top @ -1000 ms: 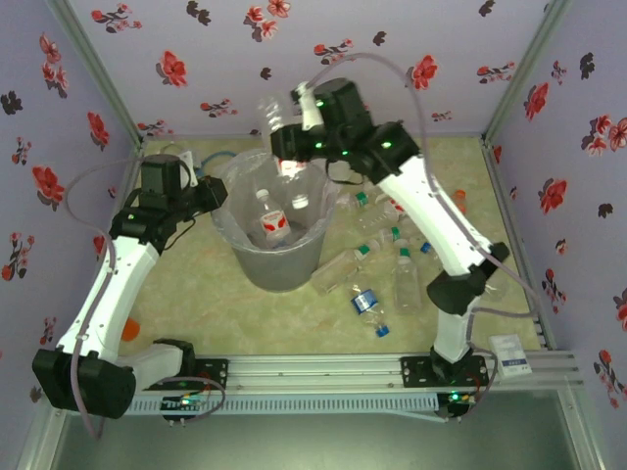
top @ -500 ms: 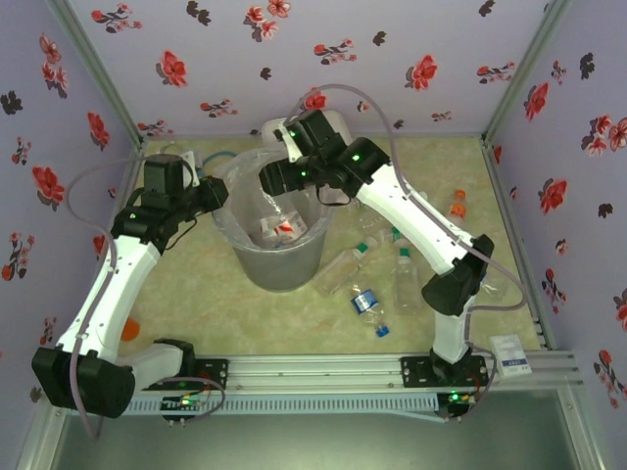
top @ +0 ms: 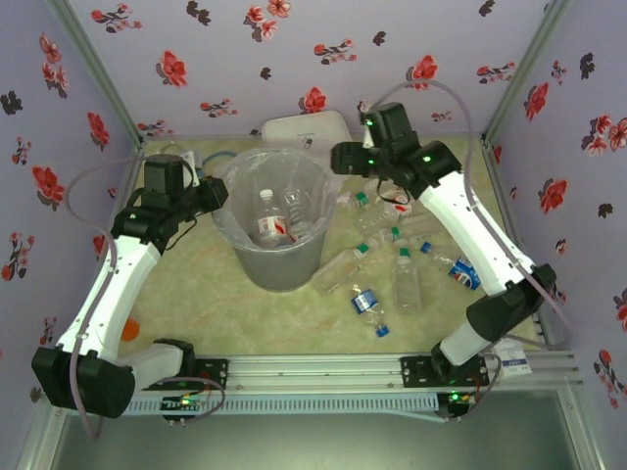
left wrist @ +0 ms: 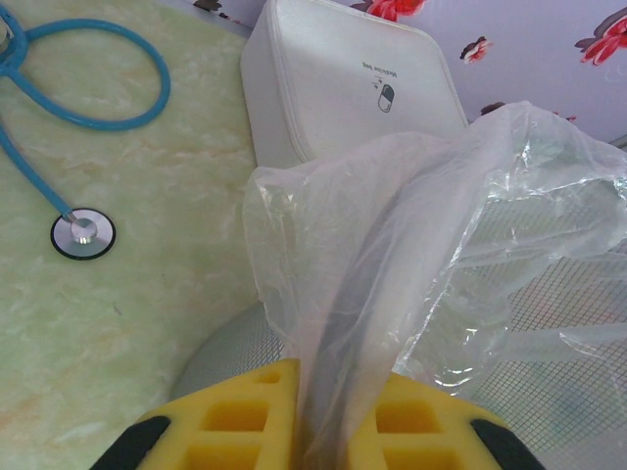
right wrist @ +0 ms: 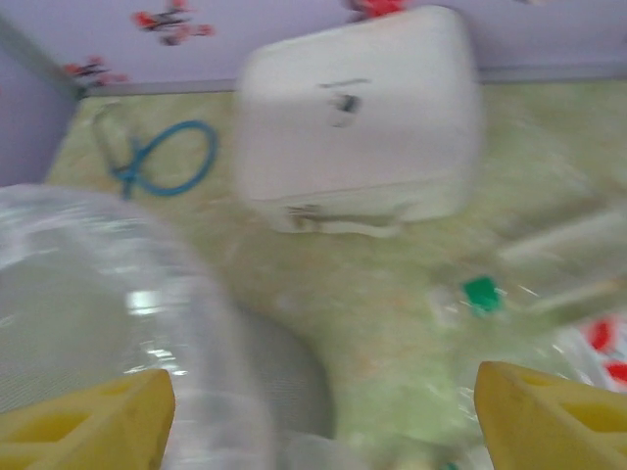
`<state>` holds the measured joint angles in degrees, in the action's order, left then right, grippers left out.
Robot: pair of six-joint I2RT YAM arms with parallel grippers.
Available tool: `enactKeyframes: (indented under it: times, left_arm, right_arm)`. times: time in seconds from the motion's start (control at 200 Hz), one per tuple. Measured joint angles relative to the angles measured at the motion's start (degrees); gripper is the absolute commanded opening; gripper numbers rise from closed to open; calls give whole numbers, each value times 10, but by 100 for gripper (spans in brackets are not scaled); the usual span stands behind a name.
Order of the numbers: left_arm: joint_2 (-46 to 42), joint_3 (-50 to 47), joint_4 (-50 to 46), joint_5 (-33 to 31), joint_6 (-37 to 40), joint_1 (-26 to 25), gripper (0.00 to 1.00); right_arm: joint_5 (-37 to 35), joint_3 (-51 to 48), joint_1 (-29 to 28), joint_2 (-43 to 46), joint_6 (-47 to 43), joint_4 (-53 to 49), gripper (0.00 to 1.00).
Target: Put the plastic bottles in the bin
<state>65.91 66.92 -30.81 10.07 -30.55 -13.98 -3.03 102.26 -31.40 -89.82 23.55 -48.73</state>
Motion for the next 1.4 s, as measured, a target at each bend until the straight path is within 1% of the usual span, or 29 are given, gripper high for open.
enactKeyframes:
  times: [0.16, 0.29, 0.32, 0.4, 0.505, 0.65, 0.785, 0.95, 1.285, 1.4]
  left_arm:
    - [0, 0, 1, 0, 0, 0, 6]
    - [0, 0, 1, 0, 0, 0, 6]
    - [0, 0, 1, 0, 0, 0, 6]
    - [0, -1, 1, 0, 0, 0, 6]
    - [0, -3, 4, 0, 0, 0, 6]
    - [-1, -3, 4, 0, 0, 0, 6]
    - [-1, -3, 4, 0, 0, 0, 7]
    - [-1, -3, 4, 0, 0, 0, 7]
    - [-1, -4, 4, 0, 0, 0, 7]
    - [-1, -4, 4, 0, 0, 0, 7]
  right_arm:
    - [-9, -86, 84, 27, 36, 6, 84]
    - [-11, -137, 129, 18, 47, 22, 85]
    - [-11, -142, 136, 10, 51, 26, 89]
    - [-19, -141, 148, -22, 66, 37, 94]
    - [-42, -105, 155, -99, 96, 33, 99]
    - [-57, -2, 156, -221, 121, 8, 99]
    - [-66, 71, 156, -293, 135, -14, 99]
    - [-83, 110, 156, -340, 149, -36, 99]
    - [-86, 111, 168, -384, 165, -39, 99]
    - [-78, 111, 180, -393, 174, -25, 97]
